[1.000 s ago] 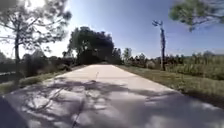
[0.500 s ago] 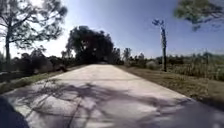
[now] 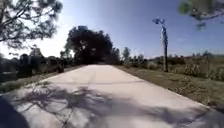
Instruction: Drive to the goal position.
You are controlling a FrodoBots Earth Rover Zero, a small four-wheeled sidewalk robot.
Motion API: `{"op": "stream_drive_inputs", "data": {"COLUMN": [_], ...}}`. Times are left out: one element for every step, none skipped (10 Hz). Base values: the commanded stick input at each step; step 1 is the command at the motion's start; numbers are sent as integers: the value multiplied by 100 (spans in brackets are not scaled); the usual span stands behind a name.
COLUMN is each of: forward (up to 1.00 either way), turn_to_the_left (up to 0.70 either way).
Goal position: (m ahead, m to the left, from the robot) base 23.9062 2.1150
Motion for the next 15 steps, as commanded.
{"op": "stream_drive_inputs", "data": {"forward": [70, 70, 70, 70, 70, 70, 70, 70, 70, 70, 70, 70, 70, 70, 70], "turn_to_the_left": [35, 35, 35, 35, 31, 0, 0, 0, 0, 0, 0, 0, 0, 0, 0]}}
